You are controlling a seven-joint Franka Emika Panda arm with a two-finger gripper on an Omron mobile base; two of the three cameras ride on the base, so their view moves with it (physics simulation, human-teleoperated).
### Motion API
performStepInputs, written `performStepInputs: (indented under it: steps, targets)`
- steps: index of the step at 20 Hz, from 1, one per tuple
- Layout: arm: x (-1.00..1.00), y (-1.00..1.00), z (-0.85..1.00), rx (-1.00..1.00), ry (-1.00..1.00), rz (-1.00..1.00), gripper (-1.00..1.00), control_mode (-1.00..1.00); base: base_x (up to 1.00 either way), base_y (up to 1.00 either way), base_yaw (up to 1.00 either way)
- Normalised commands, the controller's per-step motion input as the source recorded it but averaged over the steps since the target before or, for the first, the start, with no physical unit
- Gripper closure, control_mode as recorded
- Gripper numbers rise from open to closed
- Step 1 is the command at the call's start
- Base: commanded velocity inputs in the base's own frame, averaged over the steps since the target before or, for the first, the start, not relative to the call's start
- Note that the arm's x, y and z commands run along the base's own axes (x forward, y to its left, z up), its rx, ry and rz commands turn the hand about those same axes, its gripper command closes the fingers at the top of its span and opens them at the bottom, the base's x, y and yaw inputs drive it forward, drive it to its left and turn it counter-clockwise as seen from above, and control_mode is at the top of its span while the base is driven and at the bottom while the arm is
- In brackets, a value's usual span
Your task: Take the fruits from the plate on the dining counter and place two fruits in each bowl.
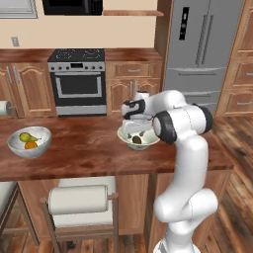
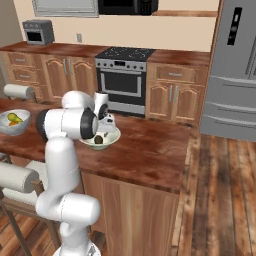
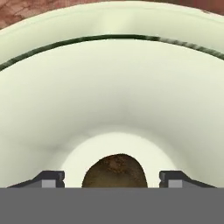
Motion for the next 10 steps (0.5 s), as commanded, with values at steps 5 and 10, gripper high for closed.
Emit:
performStepInputs:
  steps: [5, 10]
  targets:
    - [-0.03, 0.00, 0.06, 0.00, 0.01, 0.00, -1.00, -1.00, 0.00, 0.00, 0.00]
    - [-0.40, 0.00, 0.39, 0.01, -0.04, 0.00, -1.00, -1.00, 0.00, 0.00, 0.00]
